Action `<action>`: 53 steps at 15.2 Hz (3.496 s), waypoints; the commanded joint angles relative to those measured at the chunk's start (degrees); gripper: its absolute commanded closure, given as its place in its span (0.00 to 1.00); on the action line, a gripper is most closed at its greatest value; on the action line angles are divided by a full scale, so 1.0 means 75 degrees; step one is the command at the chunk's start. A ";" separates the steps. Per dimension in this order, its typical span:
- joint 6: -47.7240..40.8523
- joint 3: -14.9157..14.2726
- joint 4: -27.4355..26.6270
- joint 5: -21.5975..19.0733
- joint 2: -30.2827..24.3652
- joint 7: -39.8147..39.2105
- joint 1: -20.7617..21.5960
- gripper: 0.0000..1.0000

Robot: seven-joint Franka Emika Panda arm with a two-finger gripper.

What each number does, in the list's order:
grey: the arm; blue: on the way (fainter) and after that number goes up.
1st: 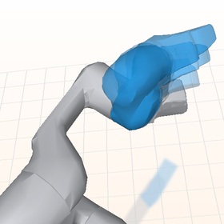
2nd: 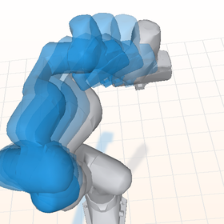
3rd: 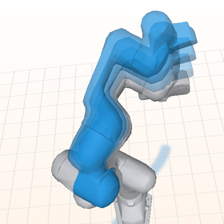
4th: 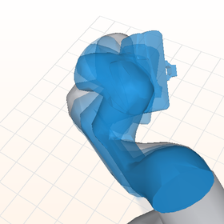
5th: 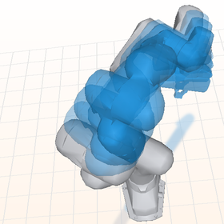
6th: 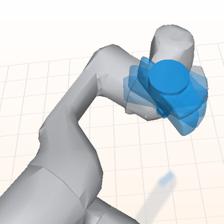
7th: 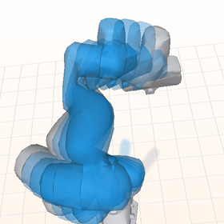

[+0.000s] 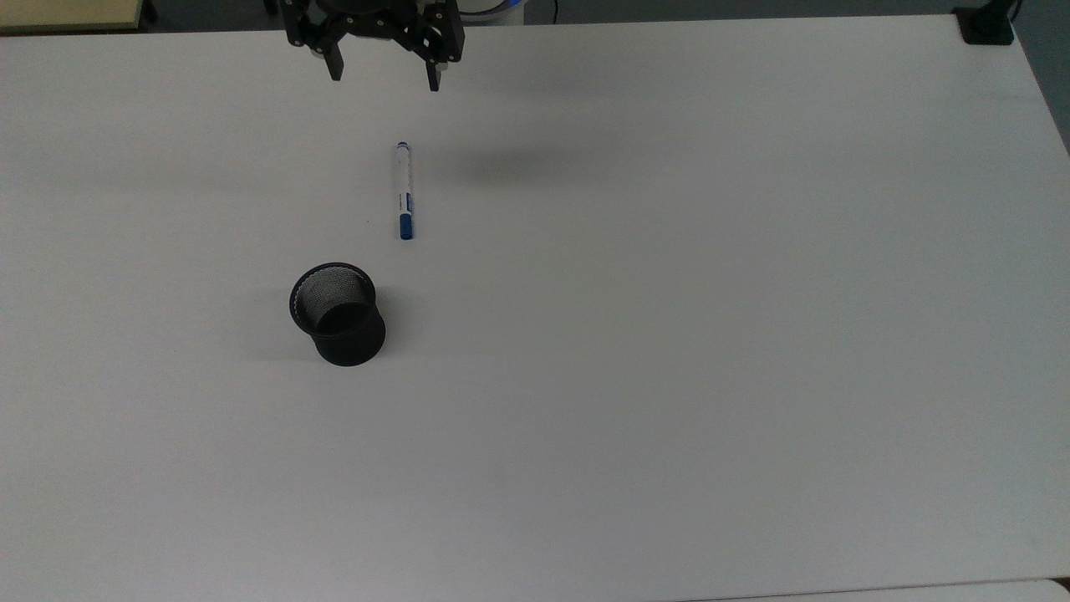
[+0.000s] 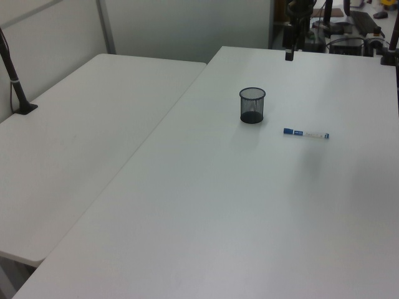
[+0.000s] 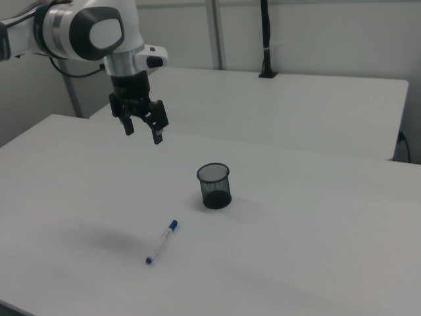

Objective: Insert the marker
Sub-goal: 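Move the gripper down over the white blue-capped marker, then close the gripper on the marker near its capped end, then lift the marker and carry it above the black mesh cup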

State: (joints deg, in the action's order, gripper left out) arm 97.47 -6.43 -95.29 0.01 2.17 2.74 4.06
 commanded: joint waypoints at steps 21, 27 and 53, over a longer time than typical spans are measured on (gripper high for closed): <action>0.3058 -0.0255 -0.2155 0.0456 0.1948 -0.1831 0.0173 0.19; 0.3246 -0.0255 -0.2119 0.0456 0.2113 -0.1819 0.0185 0.55; 0.2004 -0.0536 -0.0271 -0.0199 0.1551 -0.1818 0.0162 0.97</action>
State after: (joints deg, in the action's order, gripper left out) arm 116.32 -8.92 -103.72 1.42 15.92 -10.30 4.72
